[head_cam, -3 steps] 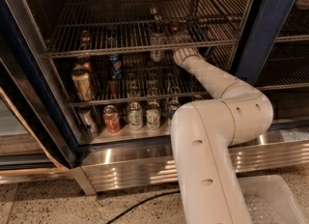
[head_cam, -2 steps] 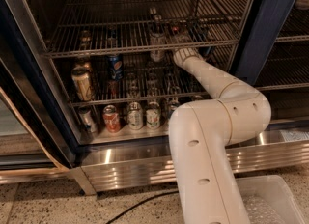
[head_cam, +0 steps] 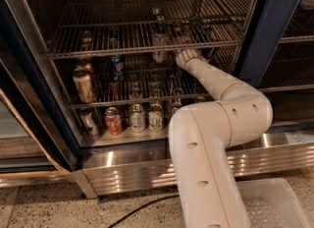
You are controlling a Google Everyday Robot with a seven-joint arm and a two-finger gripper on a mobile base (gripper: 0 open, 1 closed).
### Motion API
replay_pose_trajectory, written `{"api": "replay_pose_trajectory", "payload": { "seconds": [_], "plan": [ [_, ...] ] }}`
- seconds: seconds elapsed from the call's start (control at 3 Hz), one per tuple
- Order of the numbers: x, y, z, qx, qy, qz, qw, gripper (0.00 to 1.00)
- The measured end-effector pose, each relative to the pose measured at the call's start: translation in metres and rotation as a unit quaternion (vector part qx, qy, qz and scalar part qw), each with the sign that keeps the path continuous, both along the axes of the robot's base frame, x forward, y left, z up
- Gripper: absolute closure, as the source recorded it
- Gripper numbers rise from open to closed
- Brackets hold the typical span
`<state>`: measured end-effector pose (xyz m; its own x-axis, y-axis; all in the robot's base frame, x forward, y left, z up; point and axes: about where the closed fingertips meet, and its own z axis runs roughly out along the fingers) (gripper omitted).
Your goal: Pick coke can from middle shelf of fridge
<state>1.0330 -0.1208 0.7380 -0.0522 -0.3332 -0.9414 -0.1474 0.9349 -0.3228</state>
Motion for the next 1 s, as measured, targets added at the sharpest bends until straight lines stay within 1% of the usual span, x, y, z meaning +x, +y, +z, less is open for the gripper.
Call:
{"api": "replay_pose_trajectory", "payload": {
  "seconds": [0.33, 0.67, 1.0],
  "plan": [
    [0.0000, 0.0000, 0.0000, 0.000, 0.000, 0.000, 1.0000, 0.68],
    [0.0000, 0.0001, 0.0000, 0.000, 0.000, 0.000, 1.0000, 0.92],
    [0.0001, 0.0003, -0.0001, 0.000, 0.000, 0.000, 1.0000, 1.00]
  ]
}}
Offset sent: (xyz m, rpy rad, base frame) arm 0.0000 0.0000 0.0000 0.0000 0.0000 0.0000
